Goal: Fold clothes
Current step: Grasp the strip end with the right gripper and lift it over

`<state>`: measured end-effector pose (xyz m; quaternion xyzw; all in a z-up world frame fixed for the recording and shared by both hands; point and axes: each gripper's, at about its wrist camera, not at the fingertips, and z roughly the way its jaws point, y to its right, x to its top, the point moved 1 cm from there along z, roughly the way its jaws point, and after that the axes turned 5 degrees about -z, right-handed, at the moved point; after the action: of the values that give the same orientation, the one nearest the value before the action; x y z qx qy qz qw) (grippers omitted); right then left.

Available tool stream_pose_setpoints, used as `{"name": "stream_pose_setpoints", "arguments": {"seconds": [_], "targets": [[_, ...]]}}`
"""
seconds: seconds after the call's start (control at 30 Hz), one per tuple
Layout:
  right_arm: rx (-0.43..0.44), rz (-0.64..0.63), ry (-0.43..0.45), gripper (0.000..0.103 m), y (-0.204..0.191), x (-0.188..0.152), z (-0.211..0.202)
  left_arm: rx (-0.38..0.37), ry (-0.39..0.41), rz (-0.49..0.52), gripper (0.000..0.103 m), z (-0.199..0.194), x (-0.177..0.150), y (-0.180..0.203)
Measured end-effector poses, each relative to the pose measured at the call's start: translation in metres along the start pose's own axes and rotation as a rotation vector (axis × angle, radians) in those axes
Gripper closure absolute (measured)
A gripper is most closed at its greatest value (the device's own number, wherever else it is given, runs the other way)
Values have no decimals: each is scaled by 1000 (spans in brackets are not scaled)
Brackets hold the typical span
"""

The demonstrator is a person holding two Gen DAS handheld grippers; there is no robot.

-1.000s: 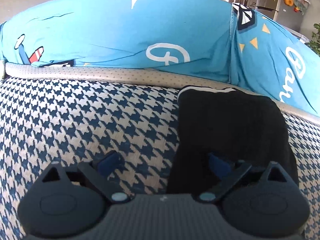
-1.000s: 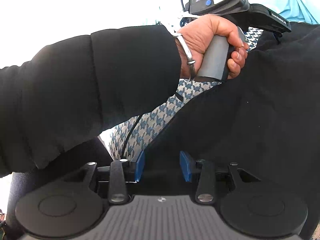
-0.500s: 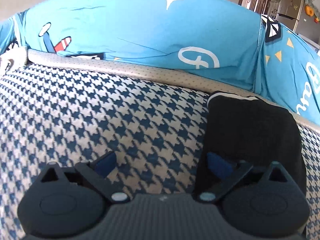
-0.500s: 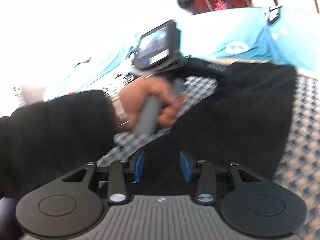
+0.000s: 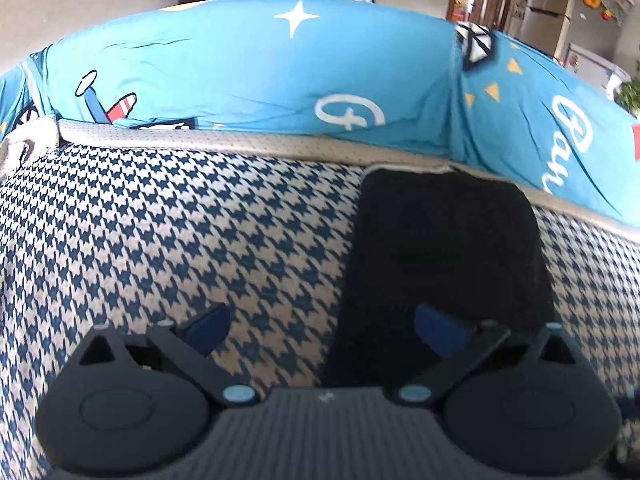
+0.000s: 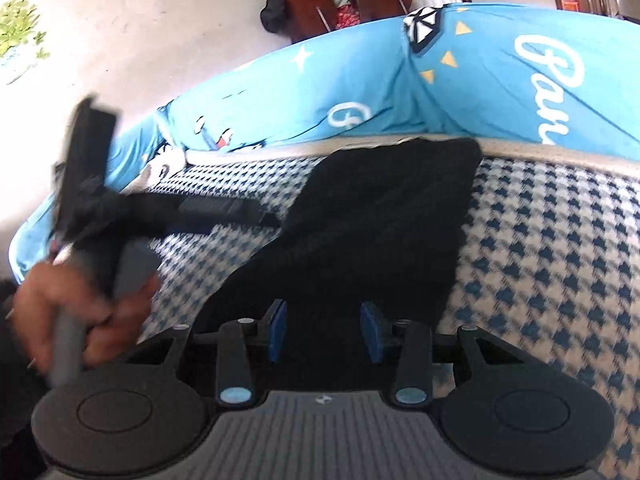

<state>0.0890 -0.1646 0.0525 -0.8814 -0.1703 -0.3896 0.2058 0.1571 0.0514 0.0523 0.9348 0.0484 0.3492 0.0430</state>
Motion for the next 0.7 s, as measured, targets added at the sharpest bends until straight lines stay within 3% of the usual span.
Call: {"name": "stream_pose_setpoints", "arguments": {"seconds": [0.63,0.7], "targets": [[-21,198,53,61,74,25,23,-41,-84,86,0,-11,-39,31],[-19,218,66,53,80,28,26,-44,-92,102,0,-10,-42,35]]}}
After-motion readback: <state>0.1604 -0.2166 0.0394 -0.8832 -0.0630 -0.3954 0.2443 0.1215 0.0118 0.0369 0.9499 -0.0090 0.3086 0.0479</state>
